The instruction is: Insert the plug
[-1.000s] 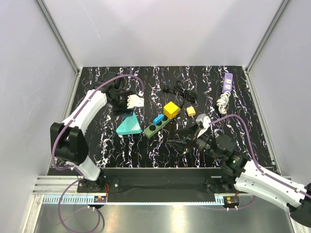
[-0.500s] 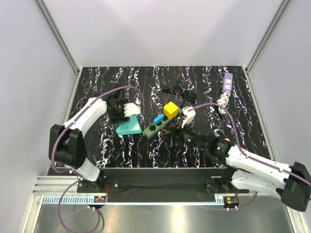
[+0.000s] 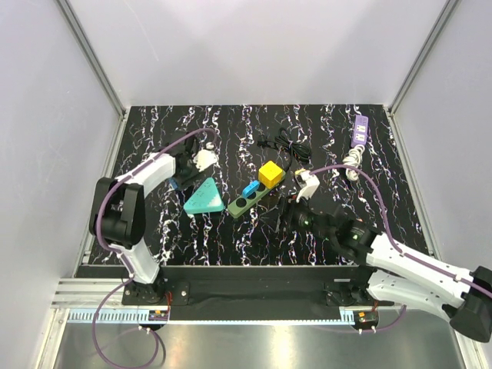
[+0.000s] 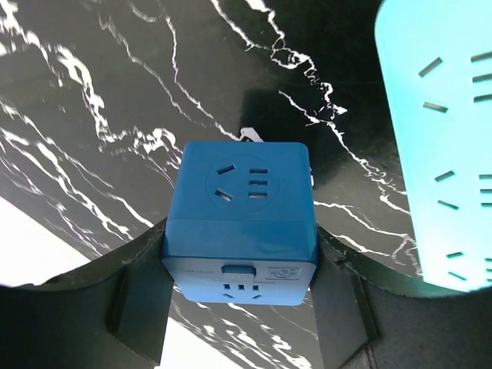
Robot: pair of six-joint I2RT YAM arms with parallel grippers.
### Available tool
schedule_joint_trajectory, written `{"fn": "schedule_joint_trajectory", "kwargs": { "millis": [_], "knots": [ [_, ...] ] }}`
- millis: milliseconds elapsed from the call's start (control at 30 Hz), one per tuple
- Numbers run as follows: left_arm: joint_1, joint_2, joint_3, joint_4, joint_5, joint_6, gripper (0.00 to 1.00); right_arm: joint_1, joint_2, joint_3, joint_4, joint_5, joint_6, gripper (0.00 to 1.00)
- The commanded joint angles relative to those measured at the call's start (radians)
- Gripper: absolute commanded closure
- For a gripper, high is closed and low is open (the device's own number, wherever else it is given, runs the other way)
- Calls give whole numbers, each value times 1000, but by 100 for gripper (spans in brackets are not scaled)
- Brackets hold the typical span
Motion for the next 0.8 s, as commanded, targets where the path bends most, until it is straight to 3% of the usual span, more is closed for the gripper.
{"fn": "schedule_joint_trajectory", "kwargs": {
  "millis": [0, 167, 267, 400, 633, 767],
  "knots": [
    [-14, -80, 14, -4, -61, -151, 100, 5, -43, 29, -52, 64, -1, 30],
    [-109, -206, -56, -10, 65, -243, 100, 5, -49, 26, -61, 72, -7, 30],
    [-172, -238, -99, -80, -34, -341, 100, 5, -52, 27, -64, 58, 7, 30],
    [-221, -272, -199, -105, -148, -360, 100, 5, -85, 15, -80, 41, 45, 31],
    [-215, -376, -253, -6, -251, -301, 100, 5, -185, -20, -127, 70, 58, 32],
    [-162, -321, -218, 30, -237, -278, 100, 5, -195, -20, -135, 86, 50, 32]
  ]
}}
